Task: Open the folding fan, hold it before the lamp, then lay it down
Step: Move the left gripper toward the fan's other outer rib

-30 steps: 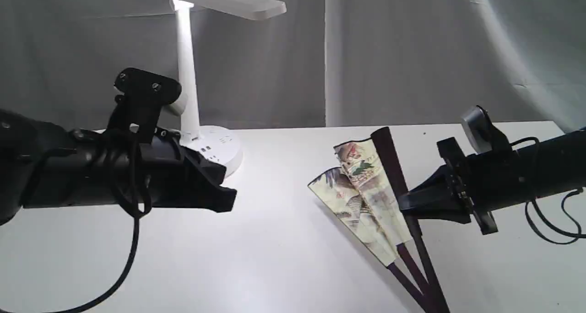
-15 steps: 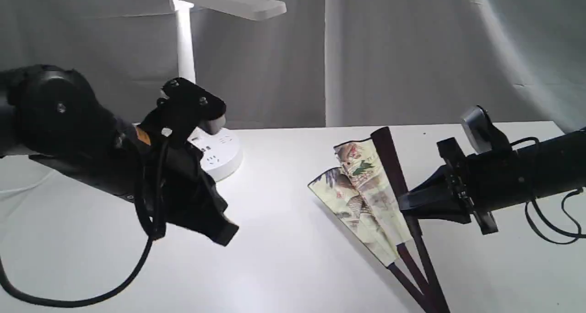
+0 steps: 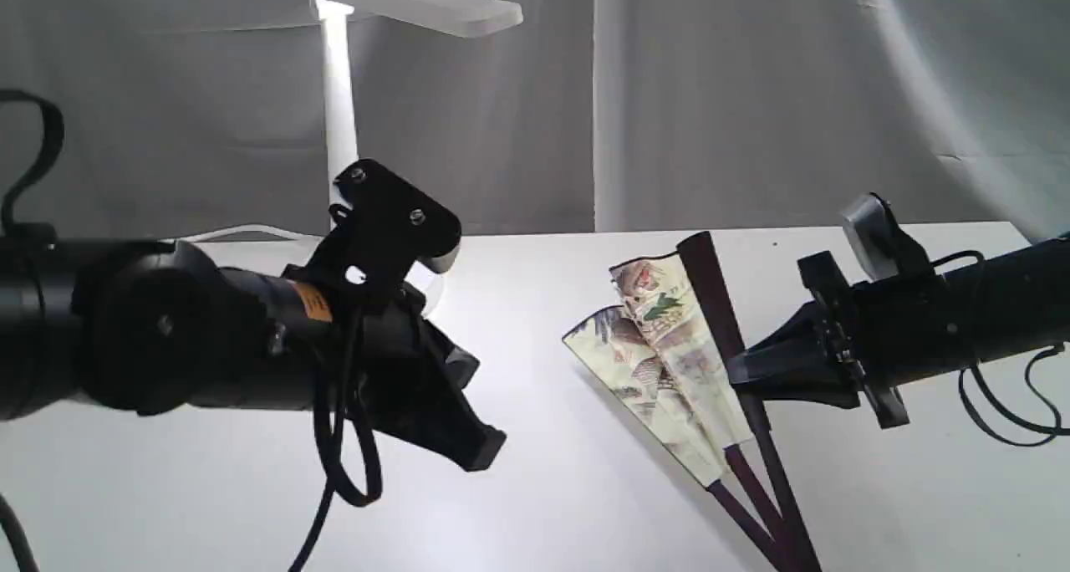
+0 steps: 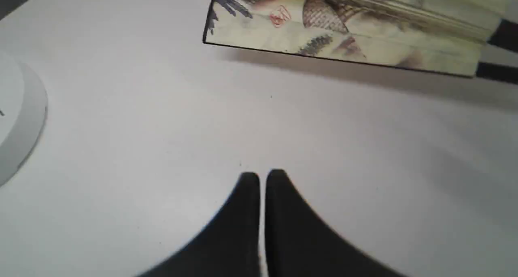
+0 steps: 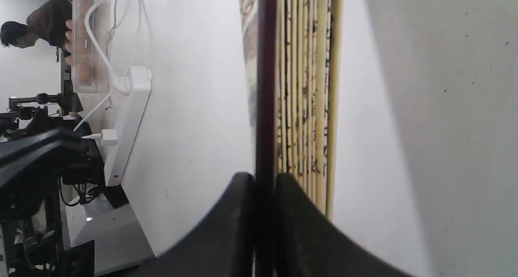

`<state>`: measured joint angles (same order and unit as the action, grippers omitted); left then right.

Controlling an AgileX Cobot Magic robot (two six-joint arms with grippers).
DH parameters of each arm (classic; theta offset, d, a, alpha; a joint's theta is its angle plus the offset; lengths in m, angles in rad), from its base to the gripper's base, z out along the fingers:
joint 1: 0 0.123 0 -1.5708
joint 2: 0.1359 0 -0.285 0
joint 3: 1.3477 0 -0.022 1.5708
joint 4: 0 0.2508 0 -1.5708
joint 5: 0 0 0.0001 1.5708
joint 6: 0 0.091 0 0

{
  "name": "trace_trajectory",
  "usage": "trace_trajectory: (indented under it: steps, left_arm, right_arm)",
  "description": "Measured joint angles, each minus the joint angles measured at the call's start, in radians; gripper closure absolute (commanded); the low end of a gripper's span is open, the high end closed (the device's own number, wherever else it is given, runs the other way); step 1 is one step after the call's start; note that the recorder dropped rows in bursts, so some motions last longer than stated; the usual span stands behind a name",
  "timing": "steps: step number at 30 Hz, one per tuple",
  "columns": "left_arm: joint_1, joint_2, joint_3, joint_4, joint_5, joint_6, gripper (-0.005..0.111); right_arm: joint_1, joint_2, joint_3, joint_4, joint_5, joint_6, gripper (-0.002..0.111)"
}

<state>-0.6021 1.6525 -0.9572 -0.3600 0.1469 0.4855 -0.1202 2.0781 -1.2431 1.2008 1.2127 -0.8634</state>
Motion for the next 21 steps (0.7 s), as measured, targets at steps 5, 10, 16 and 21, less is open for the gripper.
trace_trajectory:
  steps: [5,10,16,21]
  left_arm:
    - [-0.002,0.000,0.107,-0.079,-0.228,-0.004,0.107]
    - [-0.002,0.000,0.145,-0.093,-0.305,-0.128,0.107]
    - [-0.002,0.046,0.012,-0.057,0.057,-0.222,0.107]
    - [-0.004,0.130,-0.144,0.053,0.336,-0.202,0.107]
  right_arm:
    - [0.000,0.000,0.000,0.000,0.000,-0.002,0.108]
    - [0.000,0.000,0.000,0.000,0.000,-0.002,0.108]
    - [0.000,0.000,0.000,0.002,-0.002,-0.004,0.108]
    - [0.000,0.000,0.000,0.002,-0.002,-0.009,0.108]
